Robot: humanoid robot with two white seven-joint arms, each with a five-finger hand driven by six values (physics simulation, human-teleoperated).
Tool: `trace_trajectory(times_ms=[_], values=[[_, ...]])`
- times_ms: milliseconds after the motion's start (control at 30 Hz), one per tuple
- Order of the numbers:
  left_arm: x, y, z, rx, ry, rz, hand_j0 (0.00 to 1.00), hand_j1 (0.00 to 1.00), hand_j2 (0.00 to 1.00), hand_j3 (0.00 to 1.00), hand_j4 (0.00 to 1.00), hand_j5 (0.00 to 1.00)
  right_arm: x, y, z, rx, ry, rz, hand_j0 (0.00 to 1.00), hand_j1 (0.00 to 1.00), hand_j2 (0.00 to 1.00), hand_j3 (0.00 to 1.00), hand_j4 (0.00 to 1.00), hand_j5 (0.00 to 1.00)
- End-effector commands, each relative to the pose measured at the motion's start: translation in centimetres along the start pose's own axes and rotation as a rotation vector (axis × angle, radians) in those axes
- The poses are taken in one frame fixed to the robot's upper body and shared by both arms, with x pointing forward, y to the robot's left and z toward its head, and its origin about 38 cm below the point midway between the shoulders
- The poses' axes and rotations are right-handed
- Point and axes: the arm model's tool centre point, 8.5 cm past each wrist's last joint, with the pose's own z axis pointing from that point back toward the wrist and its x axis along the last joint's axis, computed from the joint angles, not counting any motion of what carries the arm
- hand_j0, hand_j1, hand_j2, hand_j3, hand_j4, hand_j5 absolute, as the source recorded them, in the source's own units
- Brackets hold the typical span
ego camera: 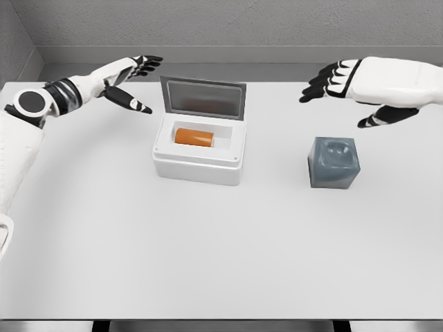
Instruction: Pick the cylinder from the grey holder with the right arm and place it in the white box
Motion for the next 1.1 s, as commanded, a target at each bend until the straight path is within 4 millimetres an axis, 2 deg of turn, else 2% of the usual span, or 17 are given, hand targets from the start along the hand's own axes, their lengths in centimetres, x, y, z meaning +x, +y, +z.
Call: trace_trajectory(times_ms=[0, 200, 533, 600, 733, 867, 1067], values=[[0.6, 0.0, -0.1, -0.005, -0.014, -0.012, 1.0, 1.0, 1.0, 1.0, 1.0, 1.0, 0.0, -0.1, 0.2, -0.006, 0.003, -0.004, 0.98, 0.98, 0.98, 0.98, 0.98, 0.98], [2.0, 0.5, 0.0, -0.019, -0.048, -0.068, 1.0, 1.0, 1.0, 1.0, 1.0, 1.0, 0.0, 0.0, 0.2, -0.003, 0.005, -0.007, 1.0, 1.0, 1.0, 1.0, 1.0, 1.0], [2.1, 1.7, 1.9, -0.008, -0.053, -0.117, 1.0, 1.0, 1.0, 1.0, 1.0, 1.0, 0.0, 0.2, 0.1, 0.003, 0.001, -0.01, 1.0, 1.0, 1.0, 1.0, 1.0, 1.0], [2.4, 0.5, 1.2, -0.058, -0.051, -0.149, 1.0, 1.0, 1.0, 1.0, 1.0, 1.0, 0.0, 0.5, 0.1, 0.006, 0.001, -0.015, 1.0, 1.0, 1.0, 1.0, 1.0, 1.0], [2.7, -0.3, 0.9, -0.094, -0.056, -0.169, 1.0, 1.0, 1.0, 1.0, 1.0, 1.0, 0.0, 0.9, 0.4, 0.013, 0.008, -0.023, 1.0, 1.0, 1.0, 1.0, 1.0, 1.0], [2.6, -0.6, 0.8, -0.106, -0.05, -0.175, 1.0, 1.0, 1.0, 1.0, 1.0, 1.0, -0.2, 1.3, 0.8, 0.018, 0.02, -0.033, 1.0, 1.0, 1.0, 1.0, 1.0, 1.0], [2.7, 0.3, 1.9, -0.097, -0.049, -0.199, 1.0, 1.0, 1.0, 1.0, 1.0, 1.0, -0.5, 1.4, 1.4, -0.041, 0.04, -0.053, 1.0, 1.0, 1.0, 1.0, 1.0, 1.0]])
